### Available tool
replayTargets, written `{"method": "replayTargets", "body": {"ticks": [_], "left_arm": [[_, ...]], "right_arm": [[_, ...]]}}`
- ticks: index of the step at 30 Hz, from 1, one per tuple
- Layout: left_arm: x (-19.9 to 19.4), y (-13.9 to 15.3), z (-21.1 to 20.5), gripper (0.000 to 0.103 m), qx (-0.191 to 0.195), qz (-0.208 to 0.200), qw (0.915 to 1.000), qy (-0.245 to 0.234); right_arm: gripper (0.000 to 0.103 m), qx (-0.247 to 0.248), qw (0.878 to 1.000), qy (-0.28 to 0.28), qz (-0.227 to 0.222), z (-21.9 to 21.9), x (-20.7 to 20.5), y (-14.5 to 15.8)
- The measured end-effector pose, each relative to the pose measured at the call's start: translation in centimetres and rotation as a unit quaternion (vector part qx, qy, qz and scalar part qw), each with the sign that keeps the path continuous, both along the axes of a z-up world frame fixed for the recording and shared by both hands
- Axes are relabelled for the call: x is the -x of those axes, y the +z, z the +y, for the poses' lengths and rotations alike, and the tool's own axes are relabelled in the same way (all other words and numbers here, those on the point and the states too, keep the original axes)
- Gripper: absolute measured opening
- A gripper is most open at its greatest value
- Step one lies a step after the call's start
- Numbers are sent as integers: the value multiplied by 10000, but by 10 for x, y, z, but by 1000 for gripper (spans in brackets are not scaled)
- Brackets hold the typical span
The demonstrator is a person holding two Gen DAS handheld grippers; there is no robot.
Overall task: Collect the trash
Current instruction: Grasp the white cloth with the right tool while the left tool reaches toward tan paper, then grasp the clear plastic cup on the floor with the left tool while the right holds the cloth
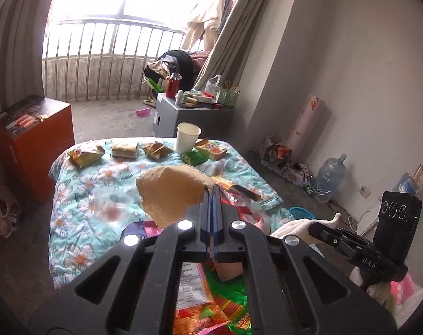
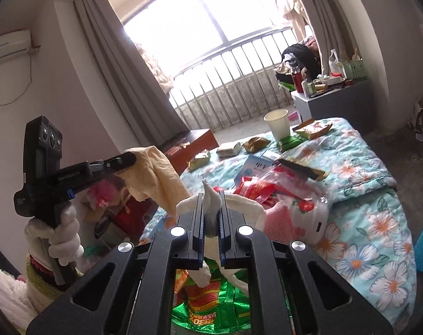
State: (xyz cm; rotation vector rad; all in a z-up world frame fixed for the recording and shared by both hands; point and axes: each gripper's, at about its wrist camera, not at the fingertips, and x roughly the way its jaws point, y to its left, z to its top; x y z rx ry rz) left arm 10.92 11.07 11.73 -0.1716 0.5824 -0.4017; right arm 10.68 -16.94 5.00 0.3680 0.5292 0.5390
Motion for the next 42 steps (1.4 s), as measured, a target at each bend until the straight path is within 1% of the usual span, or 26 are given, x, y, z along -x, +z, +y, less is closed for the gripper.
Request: {"method": "replayTargets", "body": {"ticks": [5, 10, 12, 13, 15, 16, 18, 22, 23, 25, 27, 29, 32, 34, 35, 36, 37, 38, 39, 40, 41, 42], "left_arm": [[-7, 42, -19, 0, -20, -210, 9995, -248], [-6, 80, -46, 0, -335, -594, 9973, -283], [-4, 92, -48, 0, -398, -742, 9963, -174], [-3, 97, -44, 0, -468, -807, 9956, -45], [1, 101, -23, 0, -570, -917, 9933, 414], [1, 99, -7, 0, -569, -889, 9921, 683], [2, 91, 31, 0, -477, -699, 9893, 1185], [6, 61, 109, 0, -132, -332, 9771, 2095], [6, 52, 126, 0, -13, -186, 9743, 2243], [7, 31, 152, 0, 276, 36, 9709, 2377], [7, 14, 161, 0, 392, 142, 9706, 2370], [7, 0, 158, 0, 558, 188, 9741, 2185], [-10, -15, 134, 0, 861, 239, 9823, 1646], [-27, -29, 102, 0, 862, 402, 9887, 1161], [-36, -37, 83, 2, 846, 528, 9907, 925], [-42, -47, 64, 18, 837, 696, 9919, 648], [-46, -58, 47, 52, 808, 914, 9917, 399], [-47, -67, 36, 65, 749, 1101, 9907, 279], [-42, -74, 34, 67, 751, 1087, 9909, 238], [-33, -77, 40, 67, 792, 974, 9917, 271], [-21, -77, 55, 67, 859, 852, 9918, 415], [-8, -77, 79, 67, 1009, 726, 9897, 717]], "right_arm": [[8, -164, 9978, -491, -418, -49, 15, 23], [8, -342, 9925, -965, -673, -100, 26, 32], [8, -390, 9901, -1154, -693, -118, 29, 32], [8, -413, 9891, -1225, -700, -126, 31, 31], [8, -405, 9876, -1348, -688, -137, 33, 27], [8, -399, 9874, -1379, -664, -140, 32, 24], [8, -410, 9880, -1377, -568, -143, 25, 19], [8, -310, 9913, -1219, -392, -129, 4, 12], [8, -275, 9921, -1164, -368, -123, 1, 11], [8, -179, 9938, -1046, -319, -110, -7, 11], [8, -84, 9953, -926, -281, -96, -17, 11], [8, -10, 9964, -828, -200, -84, -25, 10], [8, 76, 9976, -692, -38, -65, -34, 4], [8, 184, 9978, -644, 3, -54, -36, 4], [8, 261, 9976, -643, -9, -50, -34, 5], [8, 345, 9973, -644, -20, -46, -33, 7], [8, 398, 9972, -638, -14, -43, -33, 8], [8, 444, 9970, -628, 12, -40, -33, 10], [8, 496, 9968, -621, 40, -38, -33, 11], [8, 558, 9966, -609, 76, -35, -34, 13], [8, 619, 9963, -586, 116, -32, -36, 14], [8, 683, 9960, -561, 150, -29, -39, 15]]}}
